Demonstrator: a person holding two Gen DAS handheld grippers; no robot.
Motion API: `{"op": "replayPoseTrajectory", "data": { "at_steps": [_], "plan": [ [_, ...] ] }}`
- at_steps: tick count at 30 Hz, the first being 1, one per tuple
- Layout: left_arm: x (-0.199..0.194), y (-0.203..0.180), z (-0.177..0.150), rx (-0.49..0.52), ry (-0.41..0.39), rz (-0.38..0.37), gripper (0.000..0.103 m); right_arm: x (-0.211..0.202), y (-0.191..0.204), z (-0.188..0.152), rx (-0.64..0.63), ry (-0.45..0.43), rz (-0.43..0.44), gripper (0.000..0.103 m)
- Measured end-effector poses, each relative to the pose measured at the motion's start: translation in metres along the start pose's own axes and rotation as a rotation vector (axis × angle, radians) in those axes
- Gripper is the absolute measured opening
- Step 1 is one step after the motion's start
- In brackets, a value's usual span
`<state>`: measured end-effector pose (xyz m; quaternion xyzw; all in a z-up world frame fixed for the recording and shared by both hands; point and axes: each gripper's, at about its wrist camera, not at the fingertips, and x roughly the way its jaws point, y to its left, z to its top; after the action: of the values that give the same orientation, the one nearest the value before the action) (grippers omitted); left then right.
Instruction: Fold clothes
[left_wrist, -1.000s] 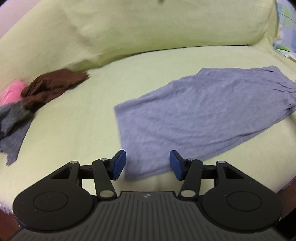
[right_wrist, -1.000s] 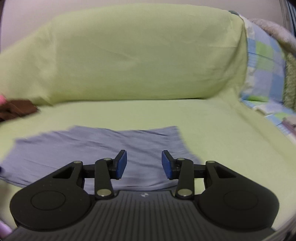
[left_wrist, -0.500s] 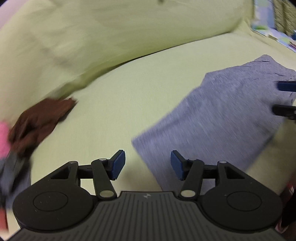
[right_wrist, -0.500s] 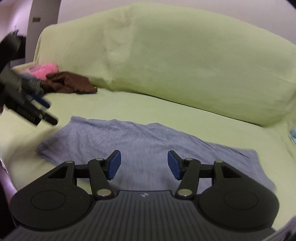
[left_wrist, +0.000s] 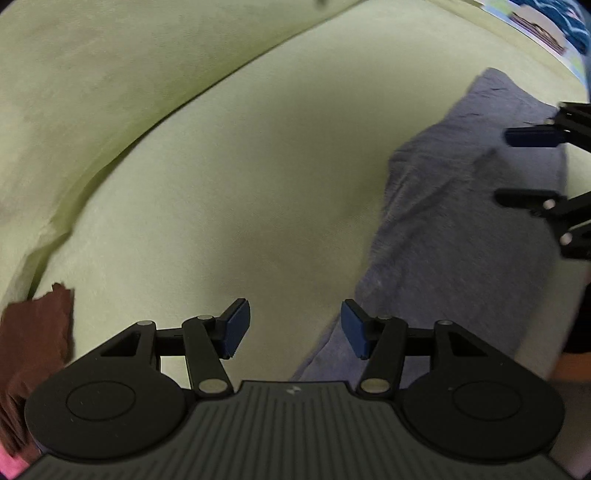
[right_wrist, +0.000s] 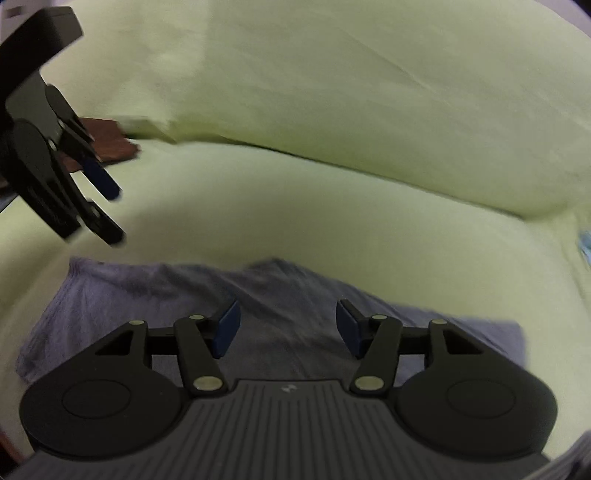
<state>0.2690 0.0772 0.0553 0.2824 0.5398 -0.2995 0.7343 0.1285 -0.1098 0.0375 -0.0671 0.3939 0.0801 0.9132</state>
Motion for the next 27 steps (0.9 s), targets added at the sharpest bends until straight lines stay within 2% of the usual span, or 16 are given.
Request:
{"op": "replayPoseTrajectory", "data": {
  "at_steps": [2,4,8,11,14,18,21,23,25,27],
  "plan": [
    [-0.007,0.008,0.003,0.05,0.022,-0.048,0.06,-0.026,0.0,0.004,0.085,0.042,-0.064,0.054],
    [-0.013,0.016,0.005,0.141,0.04,-0.098,0.06,-0.046,0.0,0.002,0.16,0.061,-0.112,0.056],
    [-0.016,0.02,0.012,0.267,0.084,-0.177,0.06,-0.095,0.03,-0.008,0.42,0.082,-0.246,0.059],
    [-0.017,0.011,0.02,0.353,0.139,-0.205,0.06,-0.113,0.054,-0.019,0.53,0.117,-0.232,0.06],
    [-0.015,-0.001,0.025,0.41,0.194,-0.246,0.06,-0.12,0.075,-0.024,0.545,0.159,-0.183,0.06],
    [0.001,-0.019,0.019,0.552,0.215,-0.235,0.06,-0.121,0.087,-0.038,0.625,0.151,-0.156,0.061],
    [0.015,-0.019,0.013,0.58,0.241,-0.232,0.06,-0.11,0.094,-0.048,0.68,0.146,-0.168,0.061],
    [0.022,-0.021,0.011,0.608,0.254,-0.256,0.06,-0.106,0.102,-0.054,0.733,0.155,-0.184,0.061],
    [0.029,-0.023,0.008,0.681,0.268,-0.292,0.06,-0.099,0.11,-0.059,0.787,0.158,-0.199,0.061],
    [0.036,-0.023,0.004,0.742,0.274,-0.297,0.06,-0.089,0.125,-0.066,0.878,0.157,-0.228,0.061]
  ]
}}
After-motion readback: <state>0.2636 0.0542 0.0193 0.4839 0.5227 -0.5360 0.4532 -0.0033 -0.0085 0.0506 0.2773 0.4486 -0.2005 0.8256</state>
